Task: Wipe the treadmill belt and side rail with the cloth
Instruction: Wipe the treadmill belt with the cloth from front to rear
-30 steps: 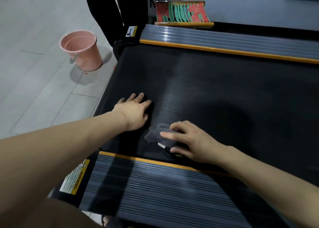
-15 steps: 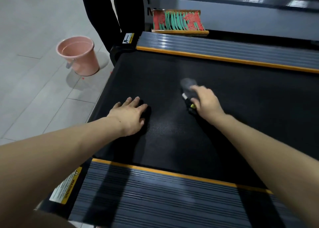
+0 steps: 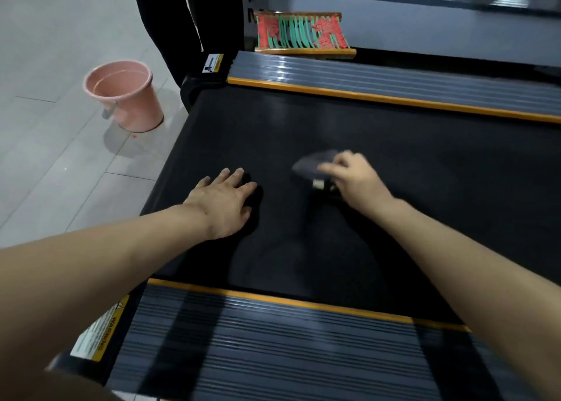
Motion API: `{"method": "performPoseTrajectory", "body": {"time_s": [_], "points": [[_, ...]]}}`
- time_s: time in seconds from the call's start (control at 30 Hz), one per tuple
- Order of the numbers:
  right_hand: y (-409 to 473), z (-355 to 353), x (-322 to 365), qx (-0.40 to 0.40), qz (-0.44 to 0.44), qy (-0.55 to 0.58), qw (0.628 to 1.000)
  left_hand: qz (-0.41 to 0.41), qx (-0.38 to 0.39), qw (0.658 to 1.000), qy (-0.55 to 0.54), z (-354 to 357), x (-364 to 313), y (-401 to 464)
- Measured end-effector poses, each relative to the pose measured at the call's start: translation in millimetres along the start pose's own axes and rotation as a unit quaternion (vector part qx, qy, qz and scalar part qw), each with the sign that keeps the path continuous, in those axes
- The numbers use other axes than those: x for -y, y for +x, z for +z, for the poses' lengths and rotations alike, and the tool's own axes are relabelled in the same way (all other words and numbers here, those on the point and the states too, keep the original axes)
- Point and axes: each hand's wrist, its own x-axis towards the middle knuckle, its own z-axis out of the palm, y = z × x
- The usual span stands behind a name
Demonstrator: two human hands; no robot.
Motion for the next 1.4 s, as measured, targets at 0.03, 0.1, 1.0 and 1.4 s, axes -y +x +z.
{"method": "performPoseTrajectory", "body": {"time_s": [0.03, 0.1, 1.0, 1.4], "points": [[4, 2, -8, -0.002, 0.085, 0.021, 0.996, 0.001, 0.004, 1.000, 0.002, 1, 0, -1], [3, 3, 0, 0.006, 0.152, 0.043, 0.987, -0.004, 0.011, 1.000, 0.010, 2, 2, -3], [-23, -5, 41, 0.024, 0.183, 0.040, 0.982, 0.025, -0.004, 1.000, 0.008, 14, 25, -33], [-109, -30, 133, 0.148, 0.004, 0.109, 0.983, 0.061, 0.001, 0.998, -0.009, 67, 34, -59]]}}
